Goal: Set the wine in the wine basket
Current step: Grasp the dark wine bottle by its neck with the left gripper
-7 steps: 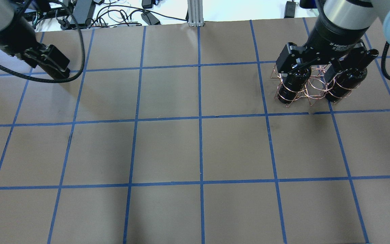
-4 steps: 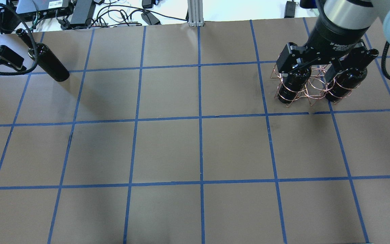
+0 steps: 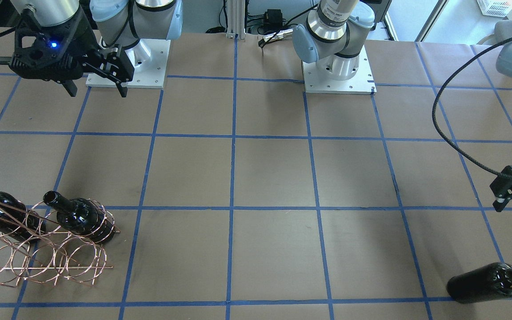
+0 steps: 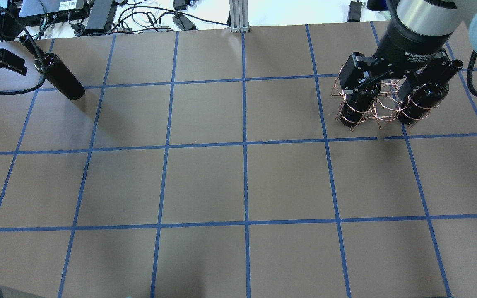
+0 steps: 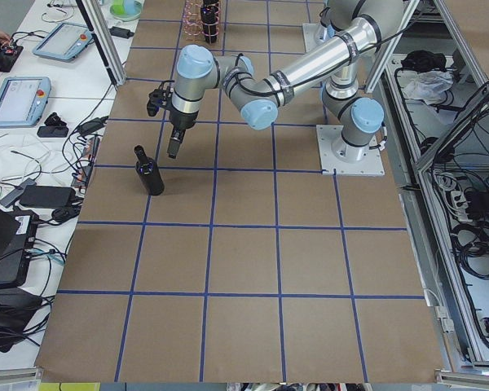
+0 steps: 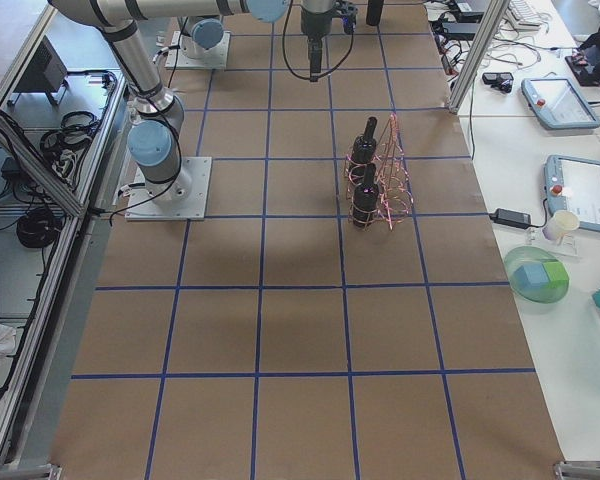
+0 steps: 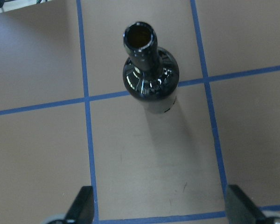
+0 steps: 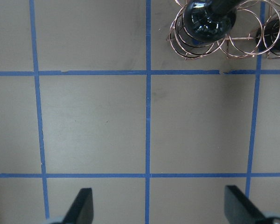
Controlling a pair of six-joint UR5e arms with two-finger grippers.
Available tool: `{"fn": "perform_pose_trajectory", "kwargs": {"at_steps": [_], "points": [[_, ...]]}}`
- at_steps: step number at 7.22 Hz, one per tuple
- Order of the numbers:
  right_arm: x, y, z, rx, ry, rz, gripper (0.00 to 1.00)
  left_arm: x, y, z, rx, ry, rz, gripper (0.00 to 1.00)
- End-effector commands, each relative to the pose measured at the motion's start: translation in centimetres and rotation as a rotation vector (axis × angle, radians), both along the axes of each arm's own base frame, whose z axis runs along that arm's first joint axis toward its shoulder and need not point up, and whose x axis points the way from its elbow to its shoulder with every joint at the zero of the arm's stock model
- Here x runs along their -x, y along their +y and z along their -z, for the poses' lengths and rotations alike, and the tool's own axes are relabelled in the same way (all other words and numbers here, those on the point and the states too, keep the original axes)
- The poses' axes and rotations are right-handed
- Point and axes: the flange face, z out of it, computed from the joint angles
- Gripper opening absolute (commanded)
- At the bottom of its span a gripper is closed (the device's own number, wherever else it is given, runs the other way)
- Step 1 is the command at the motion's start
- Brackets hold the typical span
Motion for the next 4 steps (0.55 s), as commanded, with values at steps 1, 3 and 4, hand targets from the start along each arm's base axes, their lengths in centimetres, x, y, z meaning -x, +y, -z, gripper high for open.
{"fn": "perform_pose_trajectory", "kwargs": {"at_steps": [1,3,4], "points": [[0.0,0.0,0.0,-0.002,0.001,-0.001,1.00,-0.1,-2.0,1.2,0.086,0.046,0.035,1.00],[0.0,0.0,0.0,-0.002,0.001,-0.003,1.00,-0.5,-2.6,2.8,0.075,0.055,0.039,1.00],[0.0,0.0,0.1,-0.004,0.001,-0.001,1.00,-0.9,-3.2,2.8,0.125,0.024,0.041,1.00]]}}
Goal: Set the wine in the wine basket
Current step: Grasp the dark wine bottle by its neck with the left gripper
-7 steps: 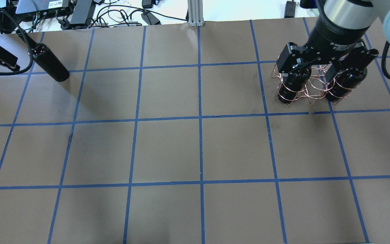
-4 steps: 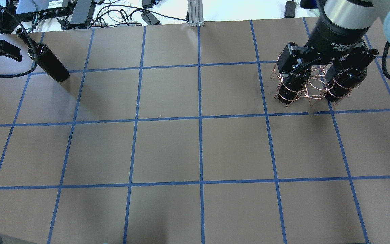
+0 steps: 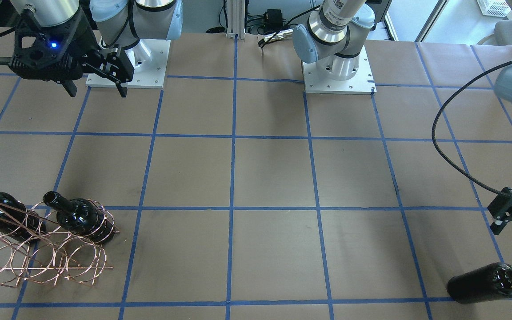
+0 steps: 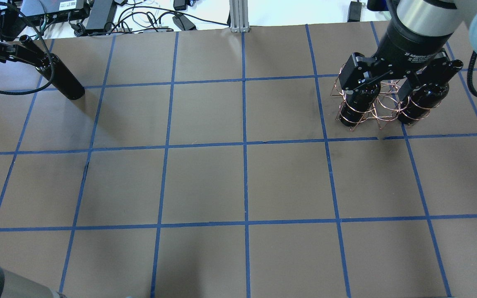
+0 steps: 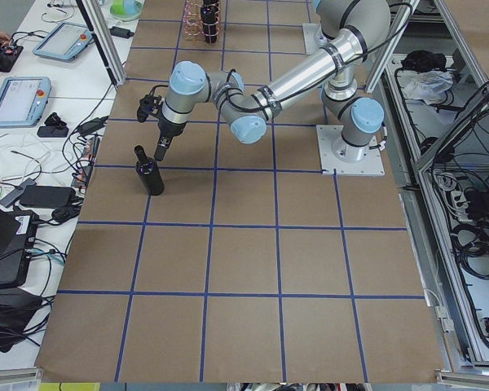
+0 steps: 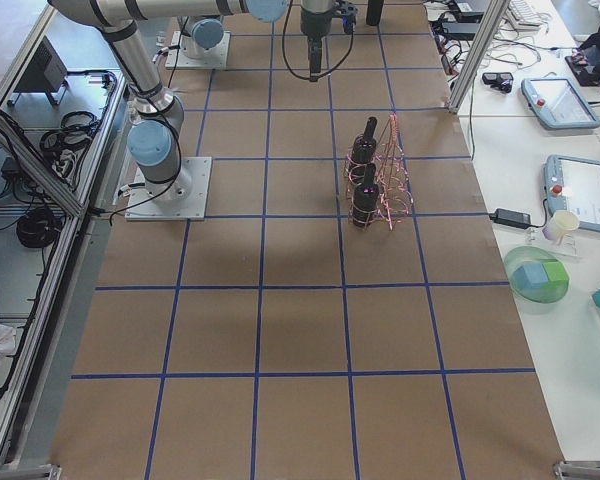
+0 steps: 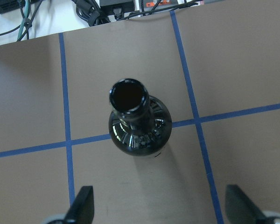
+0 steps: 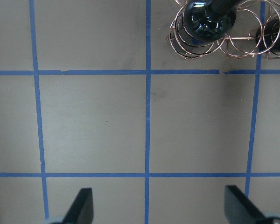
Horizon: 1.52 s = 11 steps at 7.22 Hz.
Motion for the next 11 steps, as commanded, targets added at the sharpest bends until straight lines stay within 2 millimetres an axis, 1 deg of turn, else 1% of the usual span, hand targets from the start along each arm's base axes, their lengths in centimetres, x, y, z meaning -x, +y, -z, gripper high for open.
{"fn": "perform_pose_trajectory", "kwargs": {"at_steps": [1,2,3,4,5,7,8,9,10,11], "points": [[0.1,0.0,0.2,-0.002,0.000,0.002,1.00,-0.5,-0.9,0.3,0.058,-0.030,0.002,1.00],[0.1,0.0,0.3,-0.003,0.000,0.002,1.00,-0.8,-1.5,0.3,0.066,-0.030,0.000,1.00],[0.1,0.0,0.3,-0.003,0.000,0.002,1.00,-0.9,-2.5,-0.4,0.101,-0.012,0.017,1.00],[0.1,0.0,0.3,-0.007,0.000,0.001,1.00,-1.2,-3.1,0.0,0.106,0.002,0.021,1.00],[0.1,0.0,0.3,-0.007,0.000,0.001,1.00,-1.0,-3.5,0.0,0.135,0.011,0.034,1.00],[0.1,0.0,0.3,-0.008,0.001,0.001,1.00,-1.2,-4.0,0.9,0.157,0.021,0.041,0.99],[0.1,0.0,0.3,-0.008,0.001,0.001,1.00,-1.0,-4.3,0.9,0.170,0.044,0.055,0.94],[0.1,0.0,0.3,-0.007,0.001,0.001,1.00,-1.1,-4.5,1.4,0.166,0.049,0.055,0.89],[0.1,0.1,0.2,-0.005,0.000,0.001,1.00,-1.1,-4.6,1.5,0.165,0.052,0.054,0.89],[0.1,0.1,0.3,-0.007,0.001,0.001,1.00,-1.5,-4.4,1.5,0.166,0.053,0.048,0.87]]}}
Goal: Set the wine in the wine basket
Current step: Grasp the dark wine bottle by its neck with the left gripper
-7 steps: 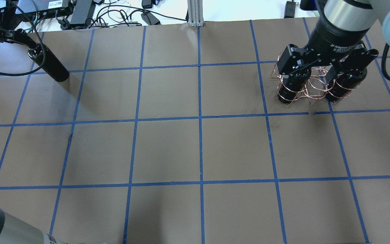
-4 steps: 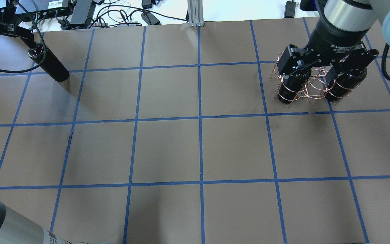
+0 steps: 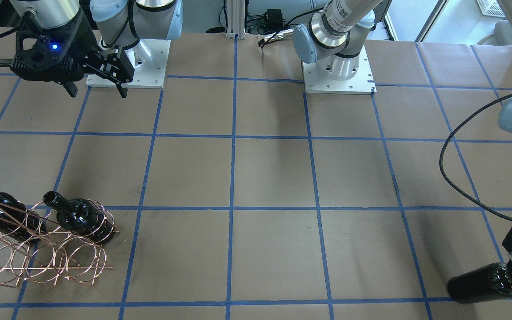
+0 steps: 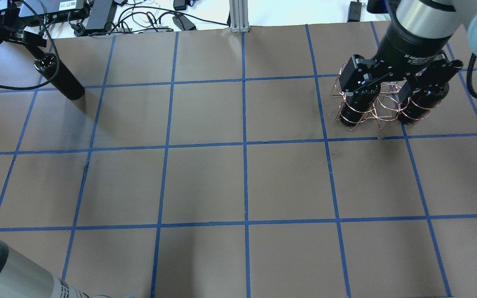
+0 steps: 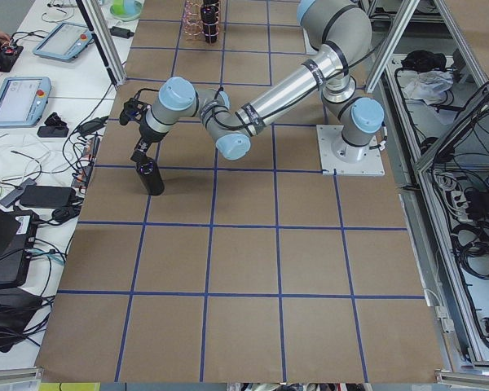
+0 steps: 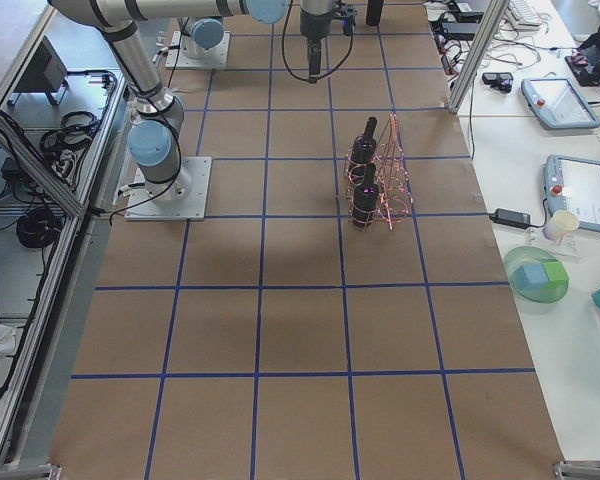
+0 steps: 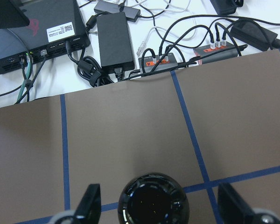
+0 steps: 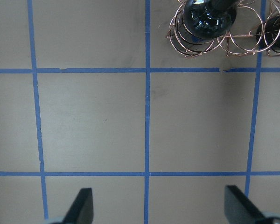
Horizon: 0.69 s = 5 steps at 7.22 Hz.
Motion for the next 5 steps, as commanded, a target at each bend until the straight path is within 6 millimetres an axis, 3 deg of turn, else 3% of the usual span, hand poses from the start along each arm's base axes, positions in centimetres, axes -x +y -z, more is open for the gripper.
{"fn": "perform_pose_trajectory", "kwargs": {"at_steps": [1,4,5], "points": [[-0.01,0.03,0.02,0.000,-0.001,0.000,1.00,-0.49,0.10,0.06,0.001,0.004,-0.008,0.69],[0.17,-0.03,0.11,-0.004,0.010,0.000,1.00,-0.67,0.15,0.05,0.002,0.007,-0.010,0.63],[0.55,0.08,0.07,-0.007,0.048,-0.003,1.00,-0.68,0.16,0.08,0.000,0.006,-0.010,0.57]]}}
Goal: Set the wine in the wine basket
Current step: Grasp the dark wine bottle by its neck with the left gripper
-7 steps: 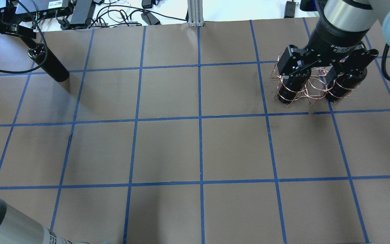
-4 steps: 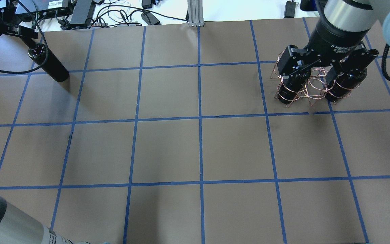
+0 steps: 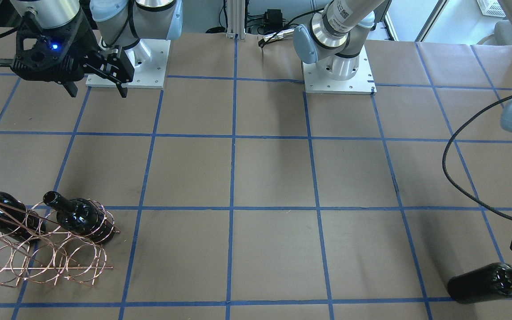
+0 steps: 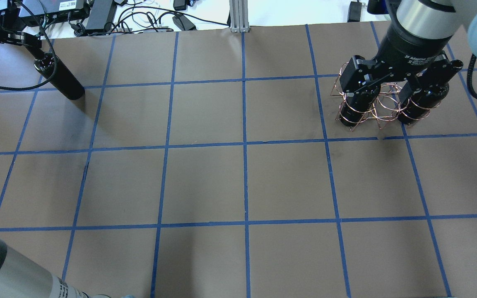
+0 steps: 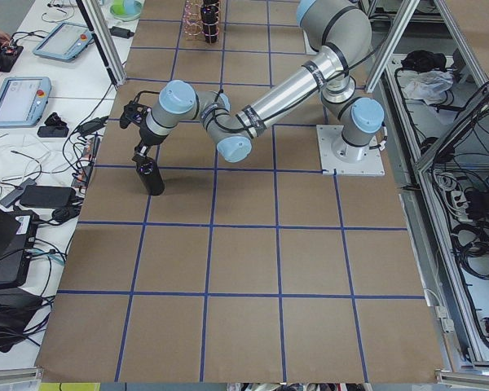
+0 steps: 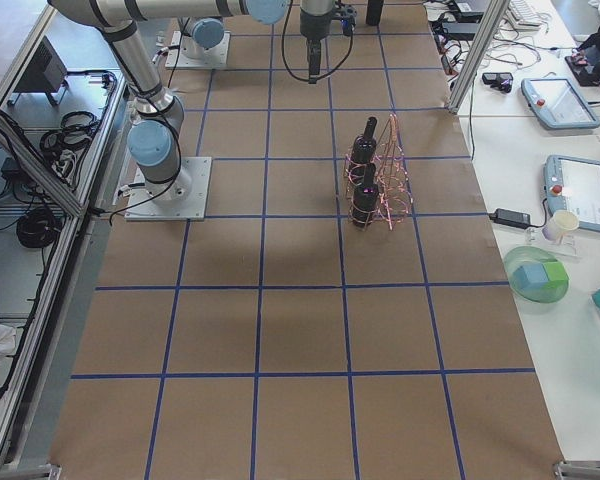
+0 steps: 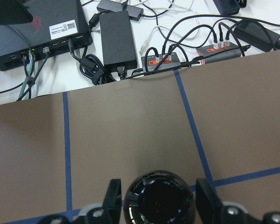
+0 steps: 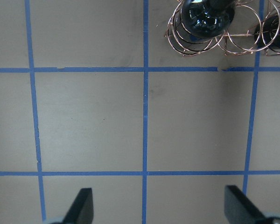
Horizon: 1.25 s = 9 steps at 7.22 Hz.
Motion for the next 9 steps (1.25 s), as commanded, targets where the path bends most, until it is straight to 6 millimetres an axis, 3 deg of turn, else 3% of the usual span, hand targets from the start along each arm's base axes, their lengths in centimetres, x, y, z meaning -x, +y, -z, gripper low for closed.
{"fn": "perform_pose_trajectory", "kwargs": {"at_steps": [1,3,4,5,7,9], "points": [[0.3,0.1,0.0,-0.003,0.032,-0.002,1.00,0.0,0.0,0.2,-0.003,0.002,-0.001,0.48],[0.3,0.1,0.0,-0.005,0.032,0.000,1.00,0.0,0.1,0.4,-0.009,0.004,-0.002,0.31],[0.4,0.1,0.0,-0.006,0.033,0.000,1.00,0.1,0.1,0.4,-0.009,0.006,-0.002,0.27],[0.4,0.2,0.6,-0.014,0.033,-0.001,1.00,0.2,0.3,-0.4,0.000,0.001,-0.004,0.26],[0.3,0.3,0.5,-0.011,0.033,0.000,1.00,0.5,0.8,-2.0,0.016,-0.014,-0.005,0.12],[0.3,0.3,0.4,-0.009,0.033,0.000,1.00,3.0,1.9,-3.8,-0.031,0.018,0.015,0.01]]}}
